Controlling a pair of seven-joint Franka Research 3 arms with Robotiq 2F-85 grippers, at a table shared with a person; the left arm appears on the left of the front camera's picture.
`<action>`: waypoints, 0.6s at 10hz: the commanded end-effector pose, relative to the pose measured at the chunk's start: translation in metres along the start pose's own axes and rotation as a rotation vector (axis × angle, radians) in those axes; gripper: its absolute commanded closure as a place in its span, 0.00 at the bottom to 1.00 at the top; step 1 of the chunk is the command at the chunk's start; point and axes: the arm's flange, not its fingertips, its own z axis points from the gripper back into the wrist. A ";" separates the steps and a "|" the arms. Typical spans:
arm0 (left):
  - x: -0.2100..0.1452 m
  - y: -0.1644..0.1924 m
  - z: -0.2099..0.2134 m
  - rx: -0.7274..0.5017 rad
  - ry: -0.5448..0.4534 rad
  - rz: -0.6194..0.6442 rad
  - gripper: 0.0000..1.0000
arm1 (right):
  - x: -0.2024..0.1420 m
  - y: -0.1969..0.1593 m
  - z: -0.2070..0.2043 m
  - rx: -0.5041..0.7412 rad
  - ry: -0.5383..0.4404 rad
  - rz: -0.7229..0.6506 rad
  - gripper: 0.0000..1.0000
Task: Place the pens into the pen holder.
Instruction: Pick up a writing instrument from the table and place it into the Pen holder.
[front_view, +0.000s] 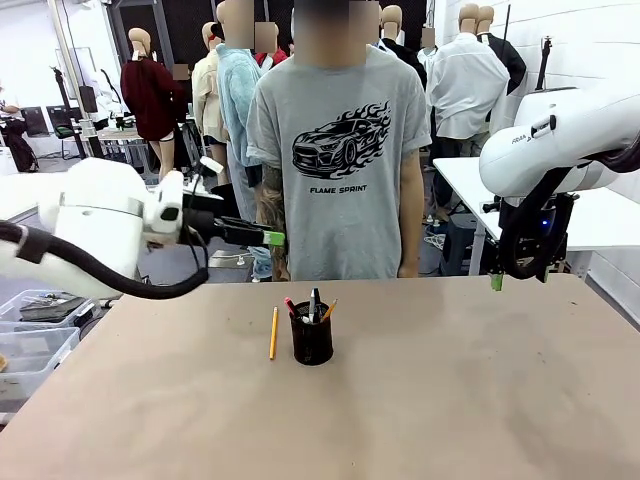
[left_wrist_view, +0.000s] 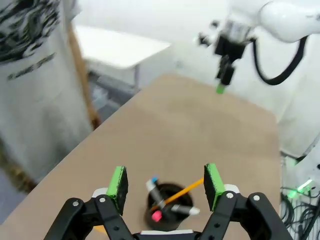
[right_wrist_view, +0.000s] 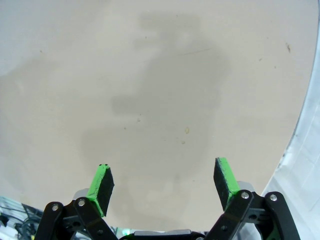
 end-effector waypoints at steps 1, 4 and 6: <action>0.024 0.003 0.017 0.095 0.280 0.068 0.20 | 0.000 0.000 0.000 0.000 0.006 0.001 0.00; 0.041 0.012 0.026 0.266 0.574 0.132 0.20 | 0.000 0.000 0.000 0.000 0.006 0.001 0.00; 0.038 0.015 0.019 0.346 0.700 0.195 0.20 | 0.000 0.000 0.000 0.000 0.006 0.001 0.00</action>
